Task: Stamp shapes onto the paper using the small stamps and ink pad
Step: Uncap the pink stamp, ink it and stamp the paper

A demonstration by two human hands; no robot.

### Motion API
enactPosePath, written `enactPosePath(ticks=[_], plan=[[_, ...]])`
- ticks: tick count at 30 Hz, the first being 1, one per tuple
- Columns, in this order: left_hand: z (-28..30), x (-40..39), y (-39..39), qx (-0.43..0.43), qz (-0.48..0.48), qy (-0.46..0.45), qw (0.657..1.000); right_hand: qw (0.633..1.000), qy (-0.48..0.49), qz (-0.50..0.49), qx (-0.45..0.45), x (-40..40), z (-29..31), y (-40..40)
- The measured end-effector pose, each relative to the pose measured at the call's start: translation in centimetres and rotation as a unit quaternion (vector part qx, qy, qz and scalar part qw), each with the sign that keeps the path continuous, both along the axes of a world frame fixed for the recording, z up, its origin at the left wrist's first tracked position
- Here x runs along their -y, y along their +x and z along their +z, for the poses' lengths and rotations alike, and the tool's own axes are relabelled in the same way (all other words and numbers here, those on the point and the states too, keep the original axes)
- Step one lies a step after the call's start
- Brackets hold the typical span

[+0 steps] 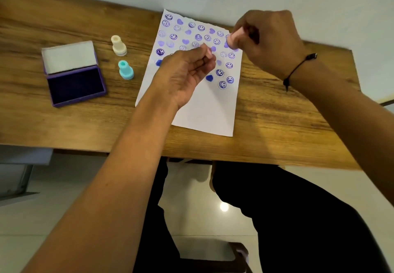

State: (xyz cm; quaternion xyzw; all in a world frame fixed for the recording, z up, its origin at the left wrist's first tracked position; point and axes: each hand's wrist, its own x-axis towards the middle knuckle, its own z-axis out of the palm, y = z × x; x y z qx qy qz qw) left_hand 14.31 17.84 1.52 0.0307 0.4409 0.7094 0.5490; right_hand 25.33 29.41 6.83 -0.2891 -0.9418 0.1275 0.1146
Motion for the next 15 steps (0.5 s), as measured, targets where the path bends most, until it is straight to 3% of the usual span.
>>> enactPosePath(ticks=[6,15], plan=[[0.3,0.0,0.4,-0.017,-0.013,-0.007,1.000,0.997,-0.058,-0.008,-0.047,1.2,0.9,-0.2],[0.8,0.2,0.3,0.002,-0.023,0.017,1.000,0.995,-0.088,0.001,-0.039,2.4,1.2,-0.8]])
